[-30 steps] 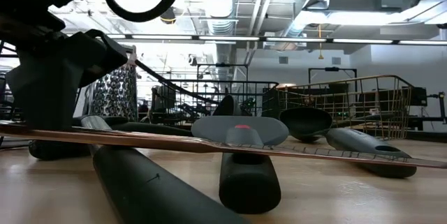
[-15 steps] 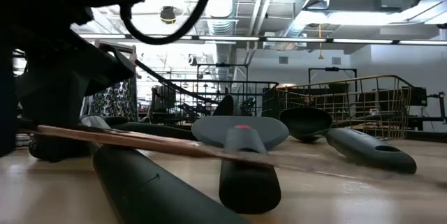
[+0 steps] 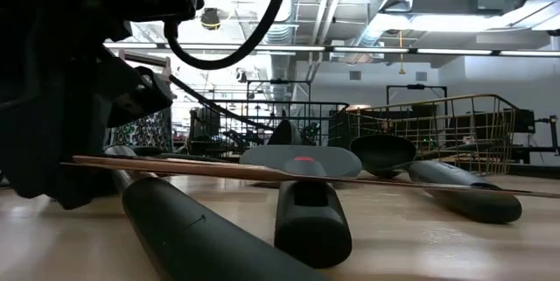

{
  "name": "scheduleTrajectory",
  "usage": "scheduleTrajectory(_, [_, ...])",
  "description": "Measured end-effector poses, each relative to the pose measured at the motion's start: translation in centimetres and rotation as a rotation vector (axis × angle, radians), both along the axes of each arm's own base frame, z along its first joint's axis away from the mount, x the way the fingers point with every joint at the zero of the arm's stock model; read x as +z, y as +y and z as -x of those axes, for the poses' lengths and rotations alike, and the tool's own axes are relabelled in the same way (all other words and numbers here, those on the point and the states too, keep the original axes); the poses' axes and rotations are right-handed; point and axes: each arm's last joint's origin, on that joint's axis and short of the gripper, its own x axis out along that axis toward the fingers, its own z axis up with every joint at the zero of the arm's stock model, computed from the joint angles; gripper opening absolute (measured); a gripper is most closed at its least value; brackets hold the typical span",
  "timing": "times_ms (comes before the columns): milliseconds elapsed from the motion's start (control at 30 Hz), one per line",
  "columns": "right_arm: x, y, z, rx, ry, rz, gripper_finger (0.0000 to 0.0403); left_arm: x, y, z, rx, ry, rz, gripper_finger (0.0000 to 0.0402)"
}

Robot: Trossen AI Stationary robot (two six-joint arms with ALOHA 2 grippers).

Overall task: Pick & Place Kitchen Items
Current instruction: Put the brown table knife into the bottom wire basket

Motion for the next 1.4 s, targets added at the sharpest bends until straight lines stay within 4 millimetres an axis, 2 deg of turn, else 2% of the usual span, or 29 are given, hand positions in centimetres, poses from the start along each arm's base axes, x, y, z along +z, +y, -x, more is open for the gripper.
scheduleTrajectory(133, [0.0,0.0,0.0,-0.008,-0.004,-0.006,0.0317,1.4,0.1,0.2,0.006,-0.024,0.02,0.0027])
scheduleTrajectory(267, [0.7,0.0,0.1,-0.014,-0.042,-0.021,0.0317,4.2,0.6,0.7,0.028,-0.099,0.035,0.0027])
scheduleTrajectory(467, [2.8,0.3,1.6,-0.018,-0.133,-0.042,0.0317,8.9,2.3,1.7,0.091,-0.206,0.073,0.0027])
scheduleTrajectory(700, [6.9,0.9,4.1,-0.037,-0.401,-0.037,0.0317,14.3,5.6,5.3,0.284,-0.254,0.089,0.0027])
scheduleTrajectory(867, [8.0,1.2,5.8,-0.079,-0.486,0.019,0.0317,17.3,7.2,9.4,0.427,-0.248,0.149,0.0027])
scheduleTrajectory(1000, [8.1,1.4,6.3,-0.1,-0.503,0.036,0.0317,18.7,8.0,13.0,0.505,-0.194,0.216,0.0027])
scheduleTrajectory(1167, [8.1,1.4,6.3,-0.104,-0.502,0.034,0.0317,19.5,8.7,17.4,0.598,-0.098,0.286,0.0027])
scheduleTrajectory(1267, [8.1,1.4,6.3,-0.098,-0.503,0.045,0.0317,19.5,8.3,19.2,0.548,-0.034,0.292,0.0027])
scheduleTrajectory(1400, [8.0,1.4,6.3,-0.089,-0.499,0.065,0.0317,19.0,7.5,20.6,0.445,0.102,0.266,0.0027])
